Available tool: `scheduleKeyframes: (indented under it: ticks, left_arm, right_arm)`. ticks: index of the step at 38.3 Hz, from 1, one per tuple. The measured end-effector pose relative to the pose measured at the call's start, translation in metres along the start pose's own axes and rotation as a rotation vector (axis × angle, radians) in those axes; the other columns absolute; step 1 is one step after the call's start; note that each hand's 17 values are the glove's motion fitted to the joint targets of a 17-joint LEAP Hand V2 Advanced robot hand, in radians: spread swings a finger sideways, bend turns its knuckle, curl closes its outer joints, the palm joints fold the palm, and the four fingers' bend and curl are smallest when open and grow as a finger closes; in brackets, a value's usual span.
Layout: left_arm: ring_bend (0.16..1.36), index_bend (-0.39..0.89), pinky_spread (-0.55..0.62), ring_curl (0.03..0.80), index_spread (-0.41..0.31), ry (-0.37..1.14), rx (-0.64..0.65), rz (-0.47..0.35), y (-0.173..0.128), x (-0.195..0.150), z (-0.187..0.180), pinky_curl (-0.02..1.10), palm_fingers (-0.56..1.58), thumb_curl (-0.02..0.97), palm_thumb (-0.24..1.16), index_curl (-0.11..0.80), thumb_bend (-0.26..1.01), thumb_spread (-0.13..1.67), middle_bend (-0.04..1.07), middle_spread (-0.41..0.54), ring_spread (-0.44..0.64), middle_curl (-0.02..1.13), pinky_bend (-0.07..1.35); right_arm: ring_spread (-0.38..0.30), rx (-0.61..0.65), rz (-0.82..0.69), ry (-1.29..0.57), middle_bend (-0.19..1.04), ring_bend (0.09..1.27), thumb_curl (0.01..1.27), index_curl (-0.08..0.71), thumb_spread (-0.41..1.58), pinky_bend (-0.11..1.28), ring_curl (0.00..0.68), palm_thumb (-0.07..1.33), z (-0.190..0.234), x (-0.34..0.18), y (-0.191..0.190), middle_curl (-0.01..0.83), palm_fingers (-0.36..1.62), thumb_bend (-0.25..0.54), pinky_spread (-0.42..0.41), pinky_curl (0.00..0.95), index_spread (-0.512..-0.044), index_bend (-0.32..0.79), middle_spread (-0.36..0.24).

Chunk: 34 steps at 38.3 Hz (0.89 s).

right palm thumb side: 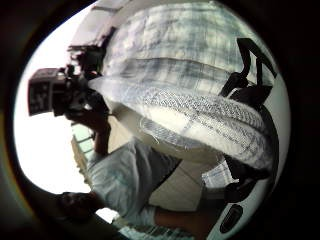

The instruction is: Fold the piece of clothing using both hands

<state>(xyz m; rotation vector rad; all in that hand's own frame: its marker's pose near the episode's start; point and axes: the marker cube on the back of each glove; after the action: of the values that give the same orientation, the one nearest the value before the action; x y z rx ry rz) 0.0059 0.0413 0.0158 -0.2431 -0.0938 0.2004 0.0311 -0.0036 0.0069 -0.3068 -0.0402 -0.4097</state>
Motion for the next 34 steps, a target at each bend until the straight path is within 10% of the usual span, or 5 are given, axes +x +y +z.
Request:
scheduleKeyframes:
  ticks: [10,20,34]
  left_arm:
    - [0.86,0.11,-0.35,0.471,-0.304,0.058,0.261,-0.289,-0.070,-0.023,-0.056,0.41,1.24,0.289,0.68,0.365,0.10,1.32,0.48,-0.370,-0.39,0.50,0.41]
    - [0.75,0.26,-0.24,0.466,-0.322,0.096,0.402,-0.478,-0.121,-0.032,-0.053,0.38,1.16,0.266,0.69,0.431,0.09,1.38,0.49,-0.356,-0.36,0.52,0.23]
    - [0.72,0.28,-0.20,0.468,-0.346,0.094,0.441,-0.441,-0.132,-0.033,-0.022,0.37,1.20,0.244,0.68,0.482,0.06,1.41,0.46,-0.352,-0.36,0.52,0.16]
  right_arm:
    - [-0.239,0.092,0.282,0.037,0.54,0.82,0.27,0.324,1.24,0.61,0.473,0.83,-0.089,-0.005,-0.024,0.489,1.39,0.083,-0.329,0.415,-0.323,0.13,-0.246]
    - [-0.227,0.250,0.516,0.277,0.56,0.86,0.24,0.337,1.28,0.67,0.492,0.82,-0.084,0.028,-0.092,0.502,1.36,0.050,-0.319,0.442,-0.323,0.15,-0.242]
    - [-0.219,0.397,0.485,0.264,0.58,0.87,0.23,0.362,1.30,0.69,0.502,0.82,-0.046,0.029,-0.134,0.511,1.34,0.007,-0.301,0.453,-0.328,0.16,-0.237]
